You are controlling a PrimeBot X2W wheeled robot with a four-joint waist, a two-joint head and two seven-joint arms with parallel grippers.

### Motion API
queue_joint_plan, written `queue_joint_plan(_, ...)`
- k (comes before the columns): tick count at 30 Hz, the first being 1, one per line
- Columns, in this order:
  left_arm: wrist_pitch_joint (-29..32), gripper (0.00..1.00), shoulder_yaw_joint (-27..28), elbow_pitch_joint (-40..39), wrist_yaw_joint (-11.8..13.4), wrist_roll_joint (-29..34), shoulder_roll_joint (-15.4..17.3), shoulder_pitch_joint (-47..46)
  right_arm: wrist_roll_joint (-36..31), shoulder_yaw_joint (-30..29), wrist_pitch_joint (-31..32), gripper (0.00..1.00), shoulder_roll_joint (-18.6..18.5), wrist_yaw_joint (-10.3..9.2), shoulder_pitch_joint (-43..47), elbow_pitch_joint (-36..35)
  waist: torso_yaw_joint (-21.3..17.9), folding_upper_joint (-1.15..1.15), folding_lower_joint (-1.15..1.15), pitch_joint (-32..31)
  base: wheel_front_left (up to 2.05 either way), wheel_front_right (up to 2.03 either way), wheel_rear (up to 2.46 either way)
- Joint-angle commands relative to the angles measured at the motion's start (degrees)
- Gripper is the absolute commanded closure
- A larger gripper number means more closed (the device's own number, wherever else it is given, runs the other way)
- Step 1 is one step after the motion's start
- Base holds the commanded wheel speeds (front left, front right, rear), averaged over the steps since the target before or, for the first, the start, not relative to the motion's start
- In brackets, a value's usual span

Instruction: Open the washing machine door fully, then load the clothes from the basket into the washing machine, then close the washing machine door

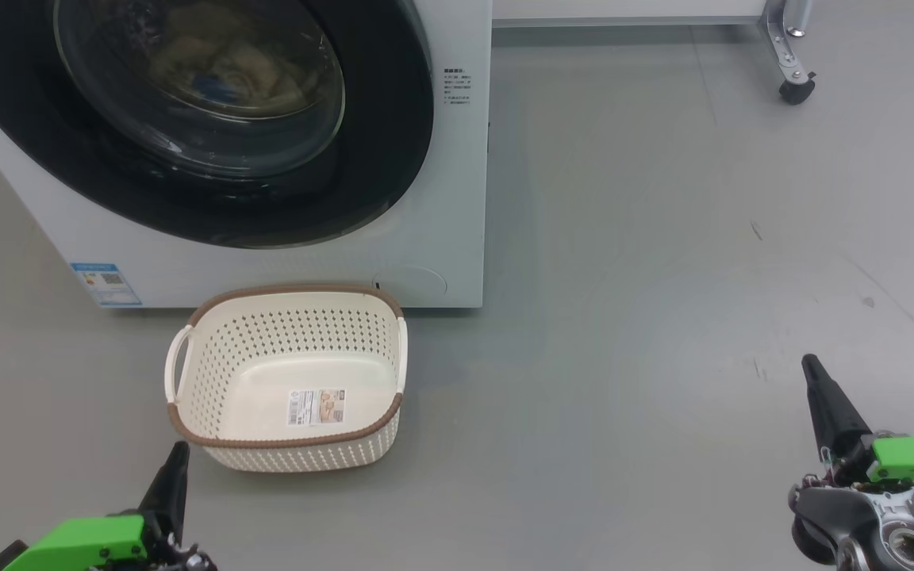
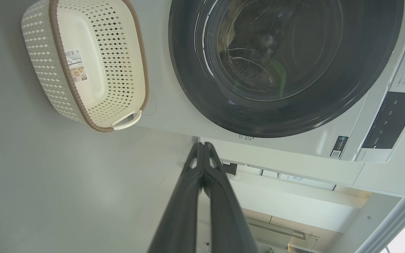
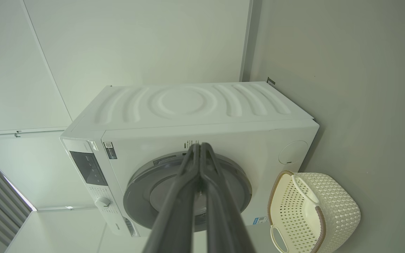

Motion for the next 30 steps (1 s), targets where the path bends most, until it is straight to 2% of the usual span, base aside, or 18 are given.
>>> queue_joint_plan(1,0.32,1.00,2.13,-2.12,-0.03,-0.28,0.50,-2.92,0.39,0.88,0.34,1.00,-0.41,-0.16,-2.55,-2.16,0.00,0.00,0.00,0.00,0.00,0.00,0.00)
queue_joint_plan(30,0.37,1.00,2.20,-2.11,-0.03,-0.23,0.46,-2.92,0.40,0.89,0.33,1.00,-0.41,-0.16,-2.55,-2.16,0.00,0.00,0.00,0.00,0.00,0.00,0.00)
